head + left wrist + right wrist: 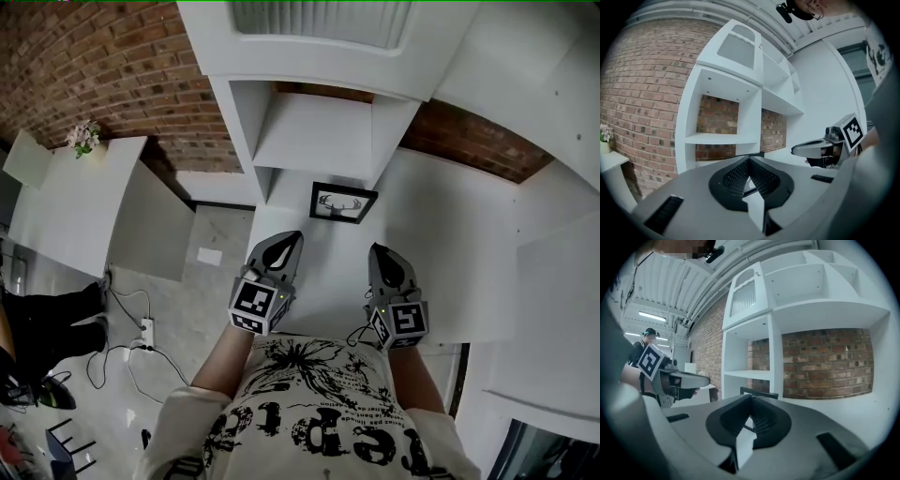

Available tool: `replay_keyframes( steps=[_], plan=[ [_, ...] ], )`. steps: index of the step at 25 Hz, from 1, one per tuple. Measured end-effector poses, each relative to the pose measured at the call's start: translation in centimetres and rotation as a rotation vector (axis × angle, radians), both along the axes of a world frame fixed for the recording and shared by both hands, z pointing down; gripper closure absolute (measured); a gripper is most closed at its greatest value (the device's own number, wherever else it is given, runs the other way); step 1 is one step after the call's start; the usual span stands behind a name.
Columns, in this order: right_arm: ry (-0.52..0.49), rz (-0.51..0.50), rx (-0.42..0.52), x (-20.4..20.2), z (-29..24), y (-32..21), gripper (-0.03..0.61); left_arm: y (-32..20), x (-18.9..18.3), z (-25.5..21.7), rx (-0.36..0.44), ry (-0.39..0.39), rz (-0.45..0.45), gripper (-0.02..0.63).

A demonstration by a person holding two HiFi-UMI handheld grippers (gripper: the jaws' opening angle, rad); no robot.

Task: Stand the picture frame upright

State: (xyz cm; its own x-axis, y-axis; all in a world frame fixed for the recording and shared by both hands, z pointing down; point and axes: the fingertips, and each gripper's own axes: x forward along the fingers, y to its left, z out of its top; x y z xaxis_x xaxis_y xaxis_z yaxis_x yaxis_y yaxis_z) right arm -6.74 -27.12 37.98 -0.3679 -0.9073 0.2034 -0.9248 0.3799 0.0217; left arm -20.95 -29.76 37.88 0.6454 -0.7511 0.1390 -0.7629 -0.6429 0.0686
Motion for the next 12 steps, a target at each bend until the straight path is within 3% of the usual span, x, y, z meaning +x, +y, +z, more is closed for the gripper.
replay_keyframes(
  steps=[6,12],
  plan=[
    [-0.006,-0.035,-0.002,-0.3,-1.1,0.3,0.574,1.6,1.1,-0.9,0.011,-0.006,0.065,0.604],
    [0.009,-0.053,0.004,-0.9,-1.7,0.2,0.574,1.2,1.2,-1.9,0.02,0.006,0.058,0.604]
  ],
)
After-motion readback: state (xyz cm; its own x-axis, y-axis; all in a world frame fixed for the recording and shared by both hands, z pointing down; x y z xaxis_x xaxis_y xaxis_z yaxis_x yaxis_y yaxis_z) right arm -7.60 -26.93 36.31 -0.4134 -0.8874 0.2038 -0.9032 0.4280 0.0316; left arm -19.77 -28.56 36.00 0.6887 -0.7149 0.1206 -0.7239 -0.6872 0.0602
